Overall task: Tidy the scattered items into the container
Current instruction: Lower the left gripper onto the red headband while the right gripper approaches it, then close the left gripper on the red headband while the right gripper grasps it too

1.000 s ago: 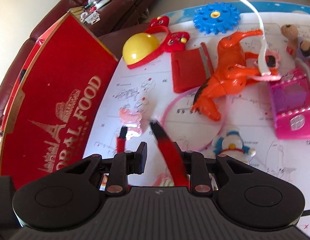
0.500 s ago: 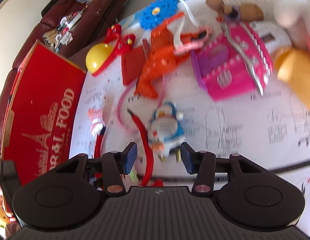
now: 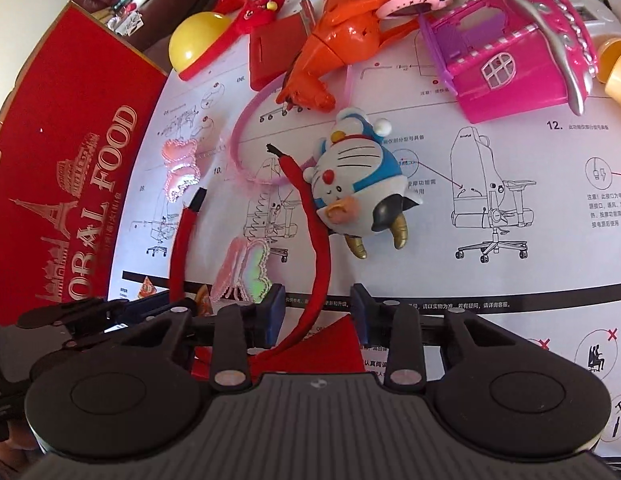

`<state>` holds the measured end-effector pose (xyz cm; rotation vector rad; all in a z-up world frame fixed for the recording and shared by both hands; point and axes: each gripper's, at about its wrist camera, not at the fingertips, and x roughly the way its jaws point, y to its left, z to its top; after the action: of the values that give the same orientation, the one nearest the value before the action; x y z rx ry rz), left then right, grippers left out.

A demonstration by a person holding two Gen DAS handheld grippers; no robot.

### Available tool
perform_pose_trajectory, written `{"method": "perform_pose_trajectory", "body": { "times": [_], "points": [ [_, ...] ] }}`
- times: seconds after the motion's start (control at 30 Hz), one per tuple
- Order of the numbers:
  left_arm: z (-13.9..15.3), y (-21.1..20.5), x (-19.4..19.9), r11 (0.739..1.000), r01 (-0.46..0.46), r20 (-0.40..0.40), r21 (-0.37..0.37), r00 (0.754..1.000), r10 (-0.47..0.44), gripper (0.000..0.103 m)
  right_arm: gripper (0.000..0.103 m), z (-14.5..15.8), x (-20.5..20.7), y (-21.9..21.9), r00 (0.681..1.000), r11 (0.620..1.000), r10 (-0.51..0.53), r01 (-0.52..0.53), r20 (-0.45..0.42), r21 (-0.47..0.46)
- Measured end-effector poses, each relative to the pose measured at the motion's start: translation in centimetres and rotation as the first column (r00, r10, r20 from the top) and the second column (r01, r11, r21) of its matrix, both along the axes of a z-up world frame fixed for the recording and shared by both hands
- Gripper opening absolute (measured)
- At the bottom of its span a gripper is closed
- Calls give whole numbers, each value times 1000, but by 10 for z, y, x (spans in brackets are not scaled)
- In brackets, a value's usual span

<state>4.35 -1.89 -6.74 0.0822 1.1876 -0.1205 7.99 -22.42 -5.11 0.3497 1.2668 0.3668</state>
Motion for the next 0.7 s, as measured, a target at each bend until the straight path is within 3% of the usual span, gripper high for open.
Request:
{"method": "perform_pose_trajectory", "body": {
  "times": [0.07,0.13,0.2,0.3,0.43,0.5,0.6,0.67,0.7],
  "points": [
    [0,0,-1,1000,12,6,-3,1000,-12,38,34,0,-1,1,1000,1000,2,-2,5,-11],
    [0,0,-2,1000,25,13,2,1000,-25,32,31,0,-2,1,1000,1000,2,-2,6,-20],
    [0,1,-3,1000,28,20,7,999,-28,16,28,1,-4,2,1000,1000,7,-7,5,-23],
    [1,9,-4,1000,16,13,-27,1000,-15,12,26,0,-5,4,1000,1000,10,-10,5,-30],
    [1,14,-4,998,11,3,-66,1000,-11,12,25,1,-4,10,1000,999,13,-13,5,-40],
    [1,14,-5,997,29,-3,-74,1000,-29,36,24,2,-2,15,1000,998,22,-21,15,-53],
    [0,8,-7,995,66,-10,-69,998,-67,55,16,7,1,20,998,997,35,-32,46,-69],
    [0,2,-7,996,75,-7,-40,997,-75,54,15,9,3,22,997,997,40,-35,64,-75],
    [0,0,-7,997,72,1,-12,997,-72,32,15,11,5,22,997,996,38,-32,69,-77]
  ]
}}
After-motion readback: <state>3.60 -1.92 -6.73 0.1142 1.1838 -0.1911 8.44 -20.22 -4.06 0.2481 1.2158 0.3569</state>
